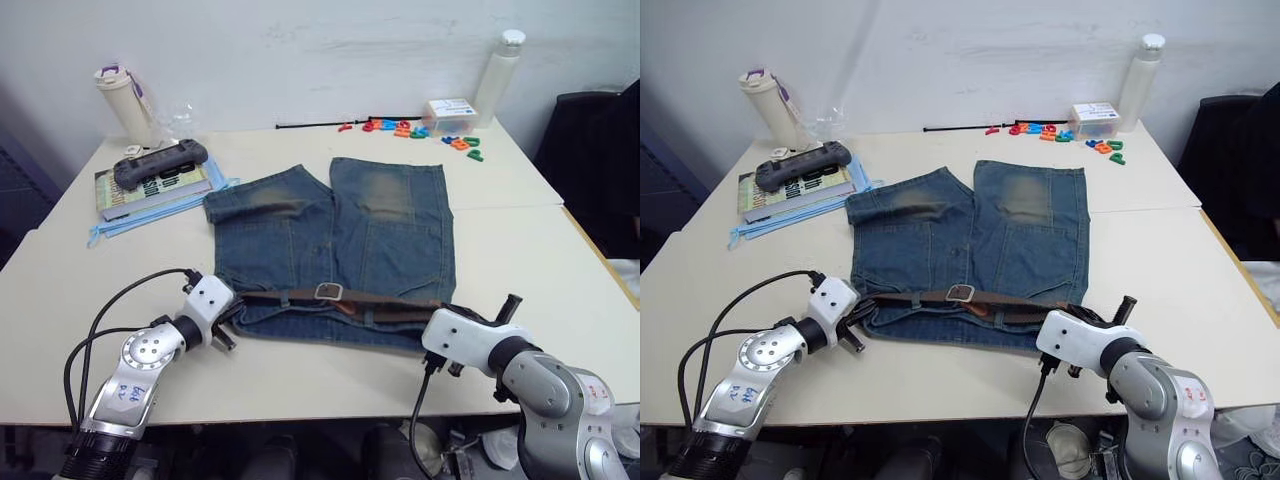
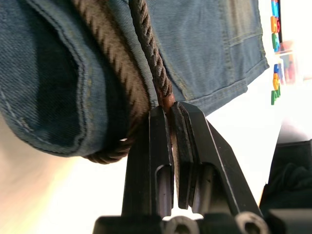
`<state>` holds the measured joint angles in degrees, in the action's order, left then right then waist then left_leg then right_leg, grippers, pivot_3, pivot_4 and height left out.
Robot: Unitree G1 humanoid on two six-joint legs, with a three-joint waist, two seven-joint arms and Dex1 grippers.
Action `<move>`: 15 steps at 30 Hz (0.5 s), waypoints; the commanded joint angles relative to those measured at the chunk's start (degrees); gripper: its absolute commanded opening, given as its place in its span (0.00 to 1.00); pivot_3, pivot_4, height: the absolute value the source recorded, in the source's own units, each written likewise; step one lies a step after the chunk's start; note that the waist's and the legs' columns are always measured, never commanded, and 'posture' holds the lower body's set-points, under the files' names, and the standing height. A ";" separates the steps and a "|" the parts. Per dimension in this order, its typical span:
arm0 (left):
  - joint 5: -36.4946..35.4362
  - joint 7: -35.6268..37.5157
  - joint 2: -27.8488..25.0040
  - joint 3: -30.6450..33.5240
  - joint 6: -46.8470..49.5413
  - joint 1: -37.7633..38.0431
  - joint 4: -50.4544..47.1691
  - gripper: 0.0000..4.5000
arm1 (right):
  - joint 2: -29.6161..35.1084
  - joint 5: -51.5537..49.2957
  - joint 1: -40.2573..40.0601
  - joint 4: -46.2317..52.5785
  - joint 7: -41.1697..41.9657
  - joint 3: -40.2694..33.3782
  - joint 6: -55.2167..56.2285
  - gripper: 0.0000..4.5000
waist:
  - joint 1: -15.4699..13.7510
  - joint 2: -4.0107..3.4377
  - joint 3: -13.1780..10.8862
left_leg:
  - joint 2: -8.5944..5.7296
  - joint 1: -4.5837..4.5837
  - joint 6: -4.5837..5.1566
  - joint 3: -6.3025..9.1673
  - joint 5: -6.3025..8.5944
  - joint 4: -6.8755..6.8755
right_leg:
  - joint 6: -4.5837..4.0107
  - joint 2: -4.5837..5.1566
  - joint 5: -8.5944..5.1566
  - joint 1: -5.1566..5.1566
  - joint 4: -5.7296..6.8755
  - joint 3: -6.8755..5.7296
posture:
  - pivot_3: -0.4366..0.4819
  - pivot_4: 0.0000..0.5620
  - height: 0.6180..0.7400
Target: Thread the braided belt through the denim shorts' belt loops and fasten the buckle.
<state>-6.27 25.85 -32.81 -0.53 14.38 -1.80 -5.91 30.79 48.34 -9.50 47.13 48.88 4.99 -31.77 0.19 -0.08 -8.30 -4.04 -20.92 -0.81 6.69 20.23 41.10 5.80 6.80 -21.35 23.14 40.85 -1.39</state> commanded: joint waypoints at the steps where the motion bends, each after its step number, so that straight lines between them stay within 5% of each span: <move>1: 2.74 -5.57 -2.20 5.57 12.04 5.42 16.70 0.01 | 1.03 2.84 0.21 -0.17 -1.88 -5.73 -2.10 0.00 | 0.10 -0.22 -0.10 | 0.41 0.17 -0.11 0.00 0.06 -0.07 | -0.12 -0.28 0.15 -0.37 -0.43 -0.16 | 0.48 0.27 0.30; 5: 1.08 -6.47 -2.11 6.99 12.23 5.33 19.92 0.01 | 0.85 3.96 1.71 -0.68 -2.07 -5.97 -3.16 0.00 | 0.61 -0.79 -0.07 | 1.87 0.82 -0.75 -0.10 0.42 -0.26 | -0.40 -0.61 0.31 -1.62 -1.65 -1.54 | 0.48 0.27 0.30; 15: 0.77 -5.09 -2.69 5.78 8.29 5.07 22.29 0.01 | 0.20 4.86 2.05 0.48 -0.85 -3.85 -3.84 0.00 | 0.62 -0.93 -0.04 | 3.11 1.95 -1.77 -1.24 -0.18 -1.95 | -1.11 -0.97 0.07 -1.90 -1.63 -1.68 | 0.48 0.27 0.30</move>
<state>-10.25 25.48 -32.96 2.46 15.09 -1.90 -0.71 30.73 48.46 -7.54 47.09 49.15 5.04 -32.41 0.81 -1.01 -8.34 -0.87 -18.94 -2.59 5.45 20.05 39.15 4.65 5.77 -21.30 21.22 39.21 -3.07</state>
